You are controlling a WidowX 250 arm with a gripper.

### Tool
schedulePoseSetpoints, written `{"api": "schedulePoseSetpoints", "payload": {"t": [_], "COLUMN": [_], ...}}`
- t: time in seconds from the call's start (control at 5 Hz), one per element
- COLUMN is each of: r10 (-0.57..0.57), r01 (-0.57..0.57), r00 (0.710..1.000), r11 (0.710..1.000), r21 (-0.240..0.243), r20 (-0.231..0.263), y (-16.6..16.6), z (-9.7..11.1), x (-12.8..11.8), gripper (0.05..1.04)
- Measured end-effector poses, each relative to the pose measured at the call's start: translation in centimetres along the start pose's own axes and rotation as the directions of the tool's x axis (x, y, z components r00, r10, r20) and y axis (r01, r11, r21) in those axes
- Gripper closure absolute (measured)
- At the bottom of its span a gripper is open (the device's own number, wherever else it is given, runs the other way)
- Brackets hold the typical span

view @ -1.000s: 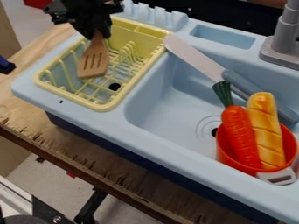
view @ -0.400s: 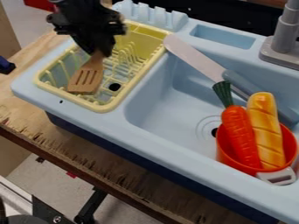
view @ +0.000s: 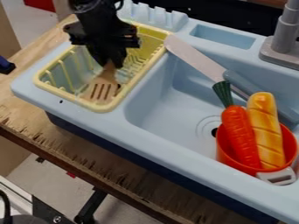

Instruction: Moved the wooden spatula from the top of the yellow basket and put it inside

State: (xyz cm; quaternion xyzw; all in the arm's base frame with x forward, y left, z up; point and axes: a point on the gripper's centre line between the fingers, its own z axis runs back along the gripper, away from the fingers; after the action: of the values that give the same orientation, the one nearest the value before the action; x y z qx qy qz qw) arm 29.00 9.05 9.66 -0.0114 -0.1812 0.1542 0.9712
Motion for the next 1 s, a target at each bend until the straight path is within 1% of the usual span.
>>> {"api": "schedulePoseSetpoints", "payload": {"t": [0.2, 0.4, 0.6, 0.8, 1.0], "r10": [0.036, 0.072, 0.132, 0.181, 0.213], "r01": [-0.037, -0.072, -0.131, -0.178, -0.206], "r00": [0.999, 0.997, 0.991, 0.984, 0.977], "r11": [0.999, 0.997, 0.986, 0.976, 0.963], "r21": [0.017, 0.040, 0.099, 0.128, 0.175], "r20": [0.016, 0.015, -0.002, -0.009, -0.020], "y": [0.1, 0.4, 1.0, 1.3, 0.7], "z": [-0.1, 0.5, 1.3, 2.5, 2.7], "x": [0.5, 1.1, 1.7, 2.5, 2.0], "gripper": [0.636, 0.349, 0.107, 0.086, 0.086]}}
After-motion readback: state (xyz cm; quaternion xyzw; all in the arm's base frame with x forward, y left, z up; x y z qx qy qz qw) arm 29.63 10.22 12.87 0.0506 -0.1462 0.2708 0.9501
